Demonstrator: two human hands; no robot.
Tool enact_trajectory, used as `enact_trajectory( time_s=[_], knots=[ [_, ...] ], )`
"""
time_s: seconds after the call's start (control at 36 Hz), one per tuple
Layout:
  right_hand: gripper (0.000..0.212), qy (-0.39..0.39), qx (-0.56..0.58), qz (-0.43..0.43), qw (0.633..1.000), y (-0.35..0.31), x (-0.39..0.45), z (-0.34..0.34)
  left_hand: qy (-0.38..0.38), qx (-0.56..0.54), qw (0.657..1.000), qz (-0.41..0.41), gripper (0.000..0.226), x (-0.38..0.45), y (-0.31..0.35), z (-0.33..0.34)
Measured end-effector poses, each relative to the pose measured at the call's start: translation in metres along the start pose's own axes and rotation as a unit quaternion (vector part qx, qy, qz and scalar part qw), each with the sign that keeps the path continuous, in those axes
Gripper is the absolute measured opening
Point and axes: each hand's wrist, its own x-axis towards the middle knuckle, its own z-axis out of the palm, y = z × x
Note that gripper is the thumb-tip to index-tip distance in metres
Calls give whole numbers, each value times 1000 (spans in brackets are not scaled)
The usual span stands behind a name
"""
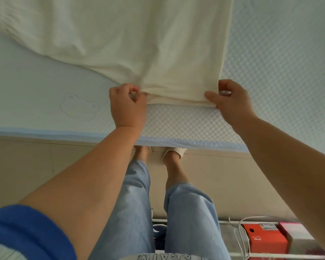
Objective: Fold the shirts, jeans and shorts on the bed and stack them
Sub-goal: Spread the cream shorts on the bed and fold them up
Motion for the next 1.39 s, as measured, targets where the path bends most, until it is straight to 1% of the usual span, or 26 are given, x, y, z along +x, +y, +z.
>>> enact_trajectory(
  time_s=[0.08, 0.14, 0.19, 0.28, 0.36, 0.42, 0.44, 0.5, 0.58, 0.64, 0.69, 0.81, 0.92, 0.94, 1.0, 1.08, 1.14, 1.17, 1.19, 1.22, 1.25, 1.28, 1.31, 1.33, 1.36, 1.39],
  knots=[
    [21, -32, -26, 1, 999, 2, -3, 3, -11, 14, 1000, -11, 26, 5, -4, 6],
    [16, -43, -8, 20, 999, 5, -6, 5, -34, 47, 998, -9, 33, 4, -7, 8],
    [5, -32, 49, 57, 997, 6, -8, 6, -31, 69, 997, 4, 29, 3, -10, 9],
    [13, -4, 94, 102, 990, 5, -5, 4, 1, 46, 998, 42, 21, 2, -9, 7],
    [13, 39, 123, 104, 986, 7, -4, -3, 30, 2, 996, 88, 22, -8, -4, 0],
    [12, 48, 145, 98, 983, 10, -5, -8, 40, -43, 994, 89, 21, -18, -5, -3],
    [11, 45, 148, 99, 983, 12, -7, -9, 34, -70, 995, 68, 19, -23, -7, -3],
    [12, 34, 143, 113, 983, 17, -10, -7, 11, -135, 991, -19, 12, -28, -12, 1],
    [15, 25, 138, 130, 982, 23, -13, -3, -9, -240, 957, -164, 27, -25, -18, 8],
    [16, 27, 131, 130, 982, 25, -12, -2, -35, -285, 933, -215, 28, -20, -21, 9],
    [17, 29, 122, 130, 984, 25, -12, -1, -61, -327, 911, -245, 27, -17, -24, 6],
    [18, 24, 117, 141, 983, 21, -11, -2, -94, -360, 888, -271, 26, -16, -27, -5],
    [15, 8, 80, 155, 985, 17, -13, -1, -167, -400, 847, -308, 8, -11, -25, -11],
    [16, 2, 69, 158, 985, 18, -14, 0, -178, -398, 843, -316, 13, -9, -24, -11],
    [17, -8, 48, 162, 986, 19, -17, 1, -181, -366, 857, -314, 19, -5, -23, -10],
    [17, 6, 34, 168, 985, 20, -21, 4, -168, -313, 890, -284, 11, -5, -27, -8],
    [16, 40, 11, 169, 985, 18, -23, 6, -164, -309, 892, -287, 12, -7, -31, -9],
    [16, 65, -23, 160, 985, 18, -24, 8, -166, -311, 889, -294, 14, -8, -33, -10],
    [17, 97, -69, 140, 983, 17, -26, 10, -169, -305, 887, -302, 16, -9, -35, -12],
    [19, 129, -115, 107, 979, 16, -29, 12, -174, -284, 893, -302, 18, -10, -34, -14],
    [22, 154, -155, 57, 974, 14, -33, 14, -180, -242, 909, -287, 20, -11, -34, -17],
    [25, 167, -188, -11, 968, 12, -36, 17, -178, -179, 934, -253, 24, -12, -33, -19],
    [27, 167, -213, -84, 959, 8, -39, 19, -156, -105, 961, -201, 29, -14, -33, -21],
    [28, 156, -232, -147, 949, 5, -41, 23, -112, -39, 983, -137, 34, -15, -33, -22],
    [29, 137, -250, -195, 938, 1, -40, 27, -57, 1, 996, -67, 35, -15, -31, -24],
    [30, 115, -271, -230, 927, -2, -38, 32, -4, 11, 1000, 8, 32, -16, -24, -26]
  ],
)
